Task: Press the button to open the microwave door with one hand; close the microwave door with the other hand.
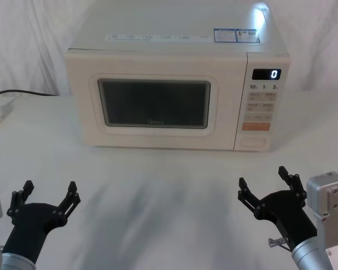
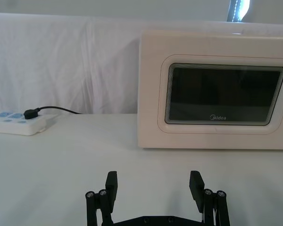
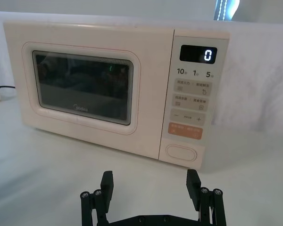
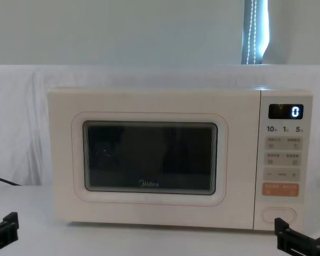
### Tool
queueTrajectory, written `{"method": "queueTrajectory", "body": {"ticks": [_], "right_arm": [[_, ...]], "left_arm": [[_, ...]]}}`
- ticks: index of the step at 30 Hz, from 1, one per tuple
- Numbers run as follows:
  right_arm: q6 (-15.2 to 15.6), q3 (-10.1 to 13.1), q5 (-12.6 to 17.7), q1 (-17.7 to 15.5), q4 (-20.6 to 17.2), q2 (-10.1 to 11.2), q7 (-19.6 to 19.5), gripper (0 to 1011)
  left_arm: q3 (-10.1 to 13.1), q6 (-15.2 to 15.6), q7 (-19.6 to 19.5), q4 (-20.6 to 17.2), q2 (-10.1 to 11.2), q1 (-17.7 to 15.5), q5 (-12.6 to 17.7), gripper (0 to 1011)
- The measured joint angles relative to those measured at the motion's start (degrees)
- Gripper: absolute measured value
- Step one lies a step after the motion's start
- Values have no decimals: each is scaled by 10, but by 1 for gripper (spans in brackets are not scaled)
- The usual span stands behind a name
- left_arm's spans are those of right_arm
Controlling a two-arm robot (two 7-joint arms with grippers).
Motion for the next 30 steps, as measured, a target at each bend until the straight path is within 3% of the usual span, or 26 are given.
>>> {"method": "queueTrajectory", "body": {"ticks": [30], "right_arm": [[0,0,0,0,0,0,0,1002]], "left_arm": [[0,0,0,0,0,0,0,1001]]}}
